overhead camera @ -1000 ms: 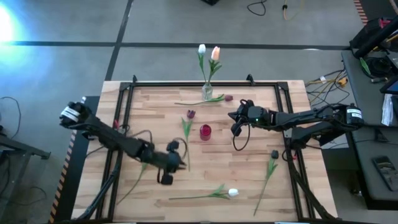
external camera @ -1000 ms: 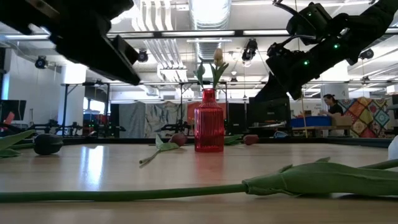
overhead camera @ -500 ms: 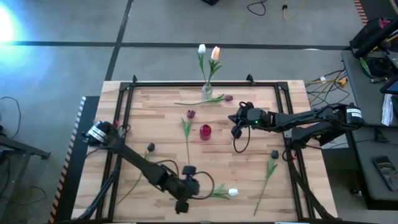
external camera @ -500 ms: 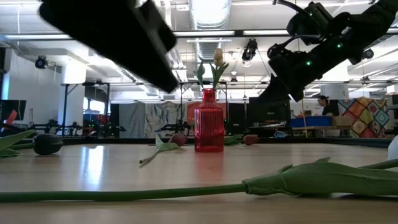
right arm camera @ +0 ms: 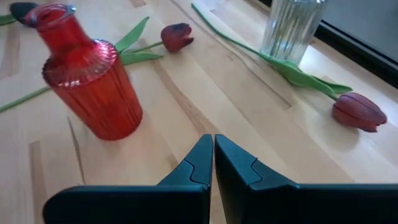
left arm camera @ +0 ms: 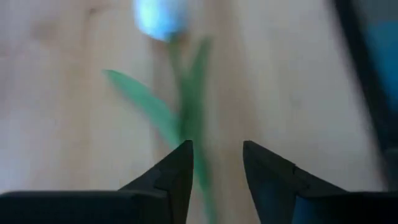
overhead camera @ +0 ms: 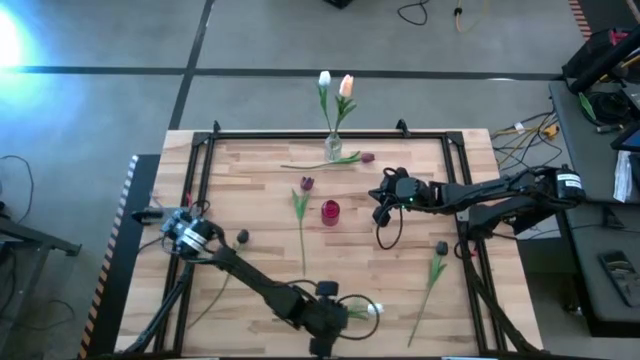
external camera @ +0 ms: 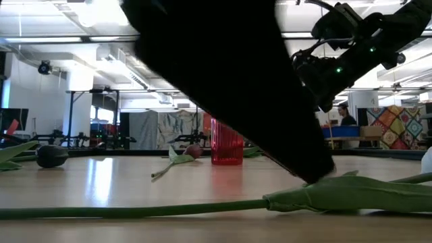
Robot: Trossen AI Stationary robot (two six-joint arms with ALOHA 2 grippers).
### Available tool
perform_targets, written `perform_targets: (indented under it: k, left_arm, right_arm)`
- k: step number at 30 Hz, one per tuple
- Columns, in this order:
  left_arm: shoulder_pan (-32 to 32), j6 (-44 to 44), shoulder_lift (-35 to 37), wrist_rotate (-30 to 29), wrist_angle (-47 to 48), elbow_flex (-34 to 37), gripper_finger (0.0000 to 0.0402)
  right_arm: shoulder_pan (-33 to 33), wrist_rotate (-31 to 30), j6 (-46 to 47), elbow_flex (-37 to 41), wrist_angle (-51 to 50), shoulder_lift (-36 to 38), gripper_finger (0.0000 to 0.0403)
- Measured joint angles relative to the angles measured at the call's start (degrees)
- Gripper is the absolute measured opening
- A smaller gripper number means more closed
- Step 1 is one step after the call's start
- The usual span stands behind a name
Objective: Sort flowers into vase by color
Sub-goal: Put the white flower into the transparent vase
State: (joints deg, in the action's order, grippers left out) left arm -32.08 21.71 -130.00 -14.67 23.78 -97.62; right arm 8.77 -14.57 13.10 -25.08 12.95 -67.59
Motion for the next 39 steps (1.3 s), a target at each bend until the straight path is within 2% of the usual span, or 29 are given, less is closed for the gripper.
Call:
perform_targets:
  k: [4,10,19,23,29,36,39]
  left_arm:
    - [1.1,1.51,-2.65,-4.06,7.62,-6.22,0.014]
    - [2.08,2.98,-4.31,1.99,9.76,-8.38,0.0142]
    - [2.5,4.55,-4.26,5.17,9.78,-6.43,0.014]
    - [2.62,4.52,-4.26,5.18,9.79,-6.3,0.0112]
    - [2.63,2.47,-4.1,4.53,8.89,-5.31,0.0016]
    - [1.95,1.05,-2.14,-2.3,10.75,-4.31,0.0004]
    - [1.98,1.82,1.06,-4.21,9.97,-1.41,0.0003]
  right_arm:
    - [-1.16,-0.01,0.58,0.0,-0.22,0.0,0.0009]
    - [-2.96,-0.02,0.57,0.0,-0.27,0.0,0.0009]
    - [-4.28,-0.46,0.43,0.0,-0.36,0.0,0.0009]
    - [-4.27,-0.5,0.42,0.0,-0.26,0.0,0.0009]
    - [-4.43,-0.52,0.42,0.0,-0.27,0.0,0.0009]
    - [-5.52,-0.48,0.29,0.0,-0.31,0.0,0.0009]
    - [-5.96,-0.47,0.22,0.0,-0.62,0.02,0.0009]
